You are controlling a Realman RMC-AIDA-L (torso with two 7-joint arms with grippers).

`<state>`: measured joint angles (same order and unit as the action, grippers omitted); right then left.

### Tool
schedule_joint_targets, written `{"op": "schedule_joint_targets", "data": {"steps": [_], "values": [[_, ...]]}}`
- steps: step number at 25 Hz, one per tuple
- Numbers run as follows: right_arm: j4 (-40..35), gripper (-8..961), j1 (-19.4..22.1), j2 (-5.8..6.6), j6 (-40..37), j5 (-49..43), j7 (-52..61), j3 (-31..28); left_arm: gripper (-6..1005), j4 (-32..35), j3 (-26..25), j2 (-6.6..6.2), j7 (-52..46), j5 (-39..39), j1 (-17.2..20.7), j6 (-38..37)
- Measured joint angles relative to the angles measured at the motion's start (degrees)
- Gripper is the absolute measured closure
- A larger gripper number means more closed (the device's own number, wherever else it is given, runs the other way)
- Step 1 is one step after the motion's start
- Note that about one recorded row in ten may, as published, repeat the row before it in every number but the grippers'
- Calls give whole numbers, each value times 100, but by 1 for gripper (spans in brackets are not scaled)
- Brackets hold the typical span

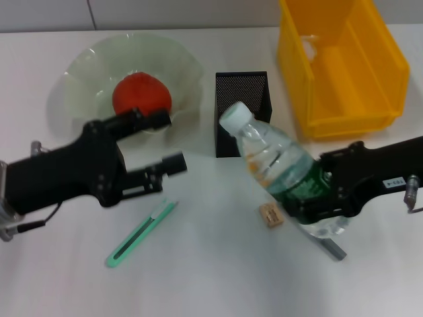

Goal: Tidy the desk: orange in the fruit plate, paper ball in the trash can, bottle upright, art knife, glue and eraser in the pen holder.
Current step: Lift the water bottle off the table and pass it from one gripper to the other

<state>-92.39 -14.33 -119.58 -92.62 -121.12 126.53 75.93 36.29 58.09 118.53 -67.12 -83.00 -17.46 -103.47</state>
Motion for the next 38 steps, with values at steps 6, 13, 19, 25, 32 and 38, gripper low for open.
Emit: {"op": "schedule_joint_targets", "data": {"steps": [6, 13, 19, 25, 32, 38], "values": [[754, 246, 214, 23, 439, 1328, -1468, -8, 228, -8, -5, -10, -590, 413, -151, -11], [1711, 245, 221, 2, 649, 2474, -2973, 65, 228, -426, -29, -13, -940, 668, -500, -90], [2381, 244, 98, 7, 661, 3113, -3600, 59, 229, -542, -54, -7, -950, 703, -538, -184], [2704, 243, -148, -7, 666, 3169, -3693, 70, 229, -738, -62, -1, -954, 739, -589, -269], [2840, 241, -320, -13, 670, 3204, -3703, 180, 229, -745, -61, 4, -902, 742, -573, -272], [2862, 240, -383, -10, 686, 3210, -3684, 304, 230, -747, -52, 1, -873, 737, -559, -265]]}}
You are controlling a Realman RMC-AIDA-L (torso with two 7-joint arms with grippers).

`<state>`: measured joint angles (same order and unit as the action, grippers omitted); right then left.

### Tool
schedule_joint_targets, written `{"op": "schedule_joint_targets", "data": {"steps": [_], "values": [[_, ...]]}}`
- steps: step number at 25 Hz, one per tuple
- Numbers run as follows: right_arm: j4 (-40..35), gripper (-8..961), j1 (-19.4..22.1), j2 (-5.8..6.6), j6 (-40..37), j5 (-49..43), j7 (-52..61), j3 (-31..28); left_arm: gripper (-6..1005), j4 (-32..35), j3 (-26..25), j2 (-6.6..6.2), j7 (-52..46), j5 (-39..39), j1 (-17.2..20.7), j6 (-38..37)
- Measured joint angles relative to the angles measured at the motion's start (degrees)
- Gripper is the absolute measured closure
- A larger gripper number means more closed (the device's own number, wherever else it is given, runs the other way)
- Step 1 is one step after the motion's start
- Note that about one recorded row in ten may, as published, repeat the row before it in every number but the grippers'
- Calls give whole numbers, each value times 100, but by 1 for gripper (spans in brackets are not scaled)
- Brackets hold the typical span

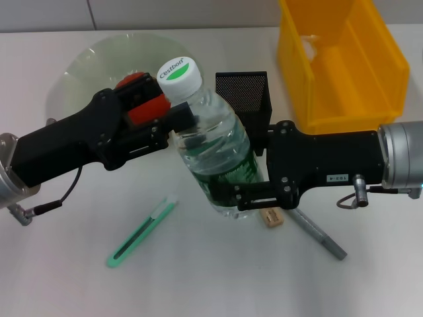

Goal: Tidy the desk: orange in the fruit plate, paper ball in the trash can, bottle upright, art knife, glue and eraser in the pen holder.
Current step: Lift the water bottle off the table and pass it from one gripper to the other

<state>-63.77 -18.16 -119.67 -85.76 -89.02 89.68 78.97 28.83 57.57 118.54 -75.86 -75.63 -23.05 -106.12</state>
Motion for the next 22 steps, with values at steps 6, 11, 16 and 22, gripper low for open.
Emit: {"op": "schedule_joint_targets", "data": {"steps": [6, 11, 16, 22], "values": [[193, 239, -176, -4, 3, 5, 24, 4, 230, 0, 44, -4, 9, -29, -24, 28], [392, 238, -344, -3, 12, 8, 26, 5, 230, 0, 48, -6, 10, -31, -32, 31], [498, 237, -432, -3, 57, 9, 28, 15, 230, 0, 49, -6, 111, -37, -26, -1], [549, 236, -495, 0, 220, 16, 29, 173, 231, -30, 53, 0, 222, -50, -25, -5]]}}
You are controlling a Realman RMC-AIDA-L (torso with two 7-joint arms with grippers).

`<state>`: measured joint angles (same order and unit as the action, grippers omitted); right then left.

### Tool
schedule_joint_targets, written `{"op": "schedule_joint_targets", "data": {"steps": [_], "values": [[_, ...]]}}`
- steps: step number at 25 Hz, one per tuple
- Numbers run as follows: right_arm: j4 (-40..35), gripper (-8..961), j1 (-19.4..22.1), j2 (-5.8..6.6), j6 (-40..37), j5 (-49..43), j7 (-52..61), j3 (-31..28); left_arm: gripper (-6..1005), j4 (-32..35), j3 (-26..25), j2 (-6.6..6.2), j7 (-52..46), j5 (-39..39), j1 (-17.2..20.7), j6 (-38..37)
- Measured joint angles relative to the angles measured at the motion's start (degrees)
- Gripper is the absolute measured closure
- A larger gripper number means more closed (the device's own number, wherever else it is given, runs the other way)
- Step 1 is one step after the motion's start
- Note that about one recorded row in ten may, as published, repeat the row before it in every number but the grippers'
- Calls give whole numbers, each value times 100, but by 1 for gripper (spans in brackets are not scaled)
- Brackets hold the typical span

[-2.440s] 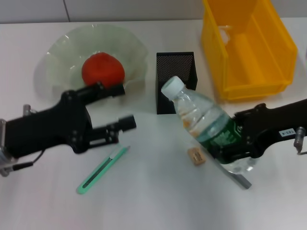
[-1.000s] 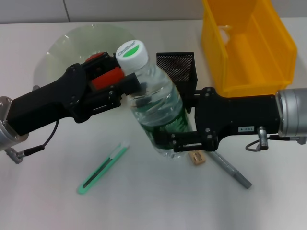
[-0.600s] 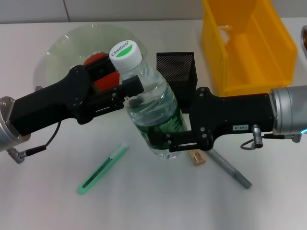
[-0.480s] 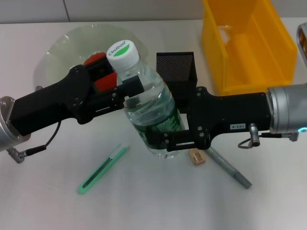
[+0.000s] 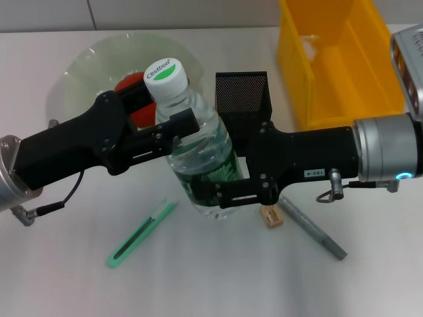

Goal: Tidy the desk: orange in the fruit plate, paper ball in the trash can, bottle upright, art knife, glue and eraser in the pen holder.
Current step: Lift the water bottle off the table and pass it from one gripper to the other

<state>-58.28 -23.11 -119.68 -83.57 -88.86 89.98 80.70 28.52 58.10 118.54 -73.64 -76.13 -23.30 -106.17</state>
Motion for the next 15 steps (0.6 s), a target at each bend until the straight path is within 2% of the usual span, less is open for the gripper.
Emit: {"op": "schedule_joint_targets", "data": {"steps": [15], "values": [[32, 233, -80, 6, 50, 1, 3, 50, 232, -40, -16, 3, -1, 14, -29, 32]]}}
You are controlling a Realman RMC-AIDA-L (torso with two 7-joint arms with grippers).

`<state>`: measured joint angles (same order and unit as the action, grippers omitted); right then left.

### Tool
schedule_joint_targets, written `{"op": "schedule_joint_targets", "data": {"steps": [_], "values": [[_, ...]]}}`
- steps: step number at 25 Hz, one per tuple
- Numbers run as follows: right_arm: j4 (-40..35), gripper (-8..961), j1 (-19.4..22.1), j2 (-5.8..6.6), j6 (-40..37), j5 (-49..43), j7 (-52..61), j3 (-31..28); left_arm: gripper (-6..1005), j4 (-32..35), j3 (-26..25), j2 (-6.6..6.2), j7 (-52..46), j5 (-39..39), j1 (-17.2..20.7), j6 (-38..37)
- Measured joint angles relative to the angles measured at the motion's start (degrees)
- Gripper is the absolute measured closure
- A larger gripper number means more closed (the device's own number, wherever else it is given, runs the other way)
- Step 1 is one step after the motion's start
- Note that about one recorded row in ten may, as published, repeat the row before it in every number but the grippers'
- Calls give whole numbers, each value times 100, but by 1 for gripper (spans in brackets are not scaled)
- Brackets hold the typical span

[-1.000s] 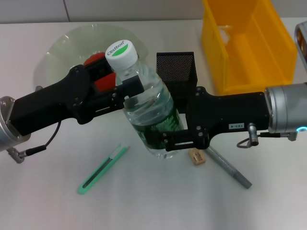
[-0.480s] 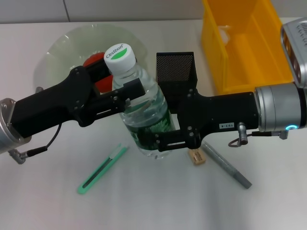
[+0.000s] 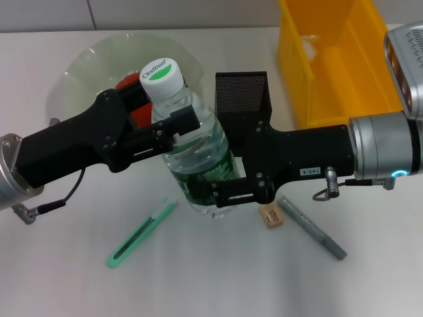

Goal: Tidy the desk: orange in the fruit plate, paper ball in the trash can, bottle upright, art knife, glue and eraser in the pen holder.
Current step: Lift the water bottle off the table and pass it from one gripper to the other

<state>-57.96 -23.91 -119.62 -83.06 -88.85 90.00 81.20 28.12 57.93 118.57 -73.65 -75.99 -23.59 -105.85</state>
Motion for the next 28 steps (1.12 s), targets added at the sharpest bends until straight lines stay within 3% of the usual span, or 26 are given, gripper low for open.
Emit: {"op": "schedule_joint_targets", "data": {"steps": [8, 14, 20, 28], "values": [[134, 231, -102, -1, 12, 0, -35, 17, 232, 0, 6, -1, 0, -7, -58, 11], [233, 230, -170, 8, 28, -7, -44, 20, 434, 0, -27, 0, 0, -8, -58, 22], [234, 229, -179, 9, 66, -7, -54, 20, 517, 1, -29, -1, 0, -11, -58, 26], [234, 227, -187, 9, 102, -8, -55, 20, 517, 0, -28, 0, 0, -18, -61, 33]]}}
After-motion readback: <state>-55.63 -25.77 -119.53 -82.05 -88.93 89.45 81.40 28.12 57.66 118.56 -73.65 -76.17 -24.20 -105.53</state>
